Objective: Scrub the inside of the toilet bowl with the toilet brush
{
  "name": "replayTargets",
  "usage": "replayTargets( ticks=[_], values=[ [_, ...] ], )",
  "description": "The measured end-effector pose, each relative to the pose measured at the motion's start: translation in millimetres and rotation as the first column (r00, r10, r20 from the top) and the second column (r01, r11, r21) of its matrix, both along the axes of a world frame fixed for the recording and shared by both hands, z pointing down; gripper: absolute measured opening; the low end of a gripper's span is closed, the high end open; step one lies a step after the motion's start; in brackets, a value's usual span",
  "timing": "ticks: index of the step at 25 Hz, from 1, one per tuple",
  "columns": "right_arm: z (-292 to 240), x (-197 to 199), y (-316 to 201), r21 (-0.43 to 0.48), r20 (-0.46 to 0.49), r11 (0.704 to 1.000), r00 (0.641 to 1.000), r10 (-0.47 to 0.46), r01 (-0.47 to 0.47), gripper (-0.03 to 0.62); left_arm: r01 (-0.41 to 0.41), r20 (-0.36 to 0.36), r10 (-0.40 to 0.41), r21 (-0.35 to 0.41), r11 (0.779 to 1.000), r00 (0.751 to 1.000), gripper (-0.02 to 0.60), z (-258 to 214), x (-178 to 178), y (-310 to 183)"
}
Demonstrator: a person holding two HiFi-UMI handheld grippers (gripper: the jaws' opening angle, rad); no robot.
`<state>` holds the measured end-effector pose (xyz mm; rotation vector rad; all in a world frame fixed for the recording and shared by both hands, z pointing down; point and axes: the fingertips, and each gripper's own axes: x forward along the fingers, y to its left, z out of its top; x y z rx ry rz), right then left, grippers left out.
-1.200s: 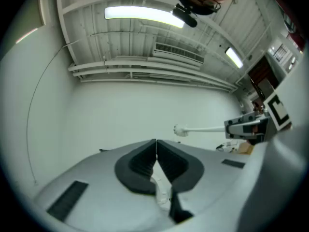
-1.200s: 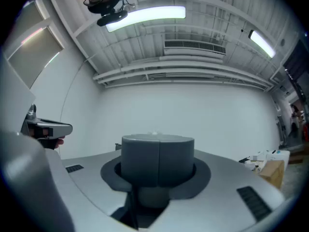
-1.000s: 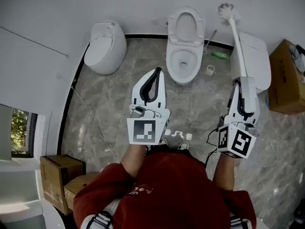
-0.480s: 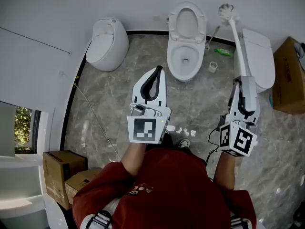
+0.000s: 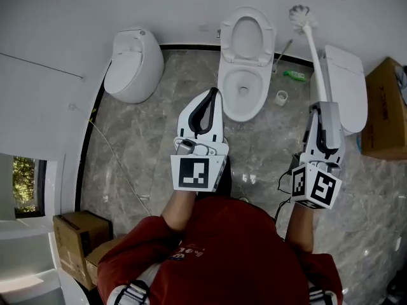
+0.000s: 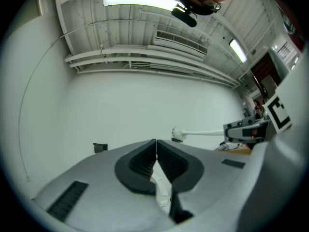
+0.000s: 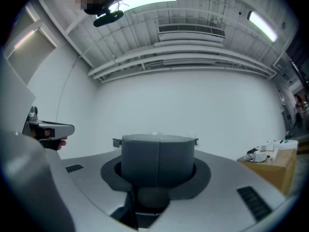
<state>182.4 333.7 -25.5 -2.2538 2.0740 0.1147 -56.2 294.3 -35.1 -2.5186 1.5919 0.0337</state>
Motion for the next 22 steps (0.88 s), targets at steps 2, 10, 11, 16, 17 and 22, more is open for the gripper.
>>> replayTargets(
  ticks=[2,10,11,16,17,22],
  values=[
    [2,-1,-39,0.000,0.001,1.000,1.000,0.012,-0.012,0.149,-0.009,-0.012,0.009,-0.011,1.000,1.000,-0.002,3,-2,-42],
    [1,-18,-204,-0.038,-0.012,0.998,0.999,0.046,-0.046,0.149,-0.061,-0.040,0.059,-0.034,0.998,0.997,-0.002,3,-8,-223],
    [1,-21,-223,-0.043,-0.012,0.998,0.999,0.047,-0.048,0.149,-0.066,-0.041,0.064,-0.038,0.997,0.997,-0.002,3,-9,-243],
    [2,-28,-297,-0.064,-0.005,0.997,0.999,0.047,-0.047,0.149,-0.080,-0.028,0.078,-0.051,0.996,0.997,-0.002,5,-8,-320],
    [3,-28,-308,-0.069,-0.005,0.997,0.999,0.043,-0.043,0.148,-0.078,-0.030,0.076,-0.050,0.996,0.997,-0.002,5,-8,-331],
    [18,-16,-349,-0.095,0.007,0.995,1.000,0.016,-0.015,0.149,-0.053,-0.001,0.053,-0.072,0.996,0.999,-0.002,17,3,-367]
  ],
)
